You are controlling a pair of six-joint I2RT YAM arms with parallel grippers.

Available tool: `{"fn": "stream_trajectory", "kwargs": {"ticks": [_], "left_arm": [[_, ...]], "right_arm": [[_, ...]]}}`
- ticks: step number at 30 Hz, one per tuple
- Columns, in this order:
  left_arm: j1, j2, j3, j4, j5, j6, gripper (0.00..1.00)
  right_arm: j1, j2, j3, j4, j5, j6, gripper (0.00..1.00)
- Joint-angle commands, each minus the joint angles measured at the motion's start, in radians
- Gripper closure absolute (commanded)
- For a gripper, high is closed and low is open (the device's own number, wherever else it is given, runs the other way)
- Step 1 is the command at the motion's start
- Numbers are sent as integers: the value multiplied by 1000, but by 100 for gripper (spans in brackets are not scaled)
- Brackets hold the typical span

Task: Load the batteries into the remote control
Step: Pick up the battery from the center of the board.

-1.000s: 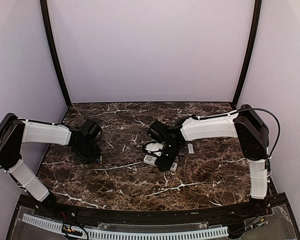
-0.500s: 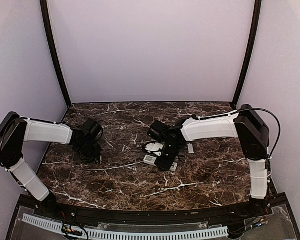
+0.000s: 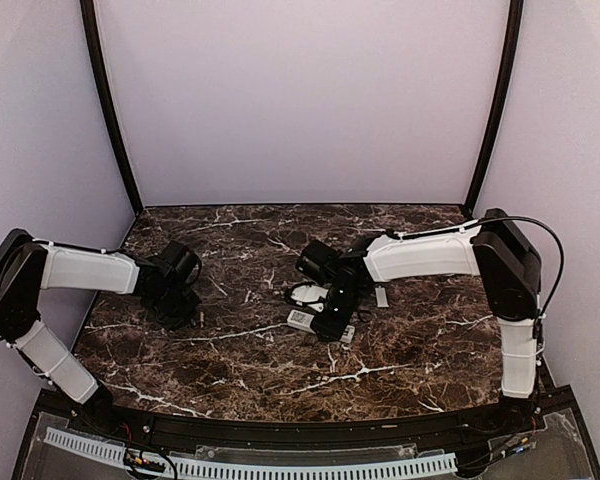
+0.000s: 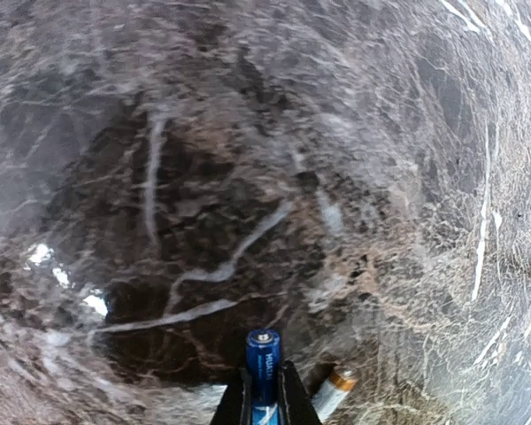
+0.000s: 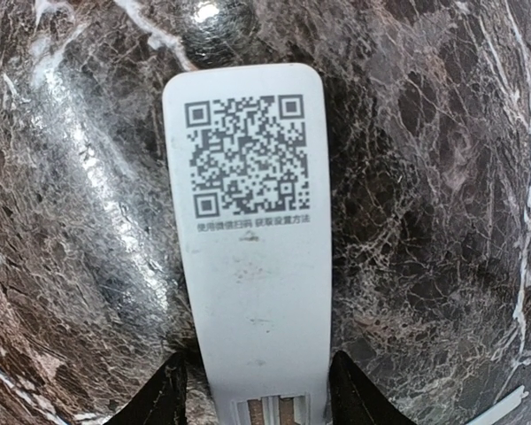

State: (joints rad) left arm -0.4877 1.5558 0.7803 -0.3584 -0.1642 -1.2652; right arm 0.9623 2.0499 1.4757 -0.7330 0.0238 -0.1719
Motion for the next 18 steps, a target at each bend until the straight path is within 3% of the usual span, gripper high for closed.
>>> {"fn": "stream_trajectory", "kwargs": {"ticks": [1, 6, 10, 13, 18], "left_arm": [[4, -97, -86, -35, -55, -74, 100], [-27, -294, -160, 70, -166, -29, 100], [-136, -426, -135, 139, -366, 150, 100], [-233, -522, -163, 415, -423, 427, 100], [-287, -588, -231, 929, -281, 680, 100]], "right_arm": [[7, -46, 1, 2, 5, -6, 48], [5, -70, 29, -9, 7, -3, 47], [0, -125, 63, 30, 0, 4, 43], [0, -212, 69, 106, -34, 6, 38], [2, -385, 14, 372, -182, 42, 25]]}}
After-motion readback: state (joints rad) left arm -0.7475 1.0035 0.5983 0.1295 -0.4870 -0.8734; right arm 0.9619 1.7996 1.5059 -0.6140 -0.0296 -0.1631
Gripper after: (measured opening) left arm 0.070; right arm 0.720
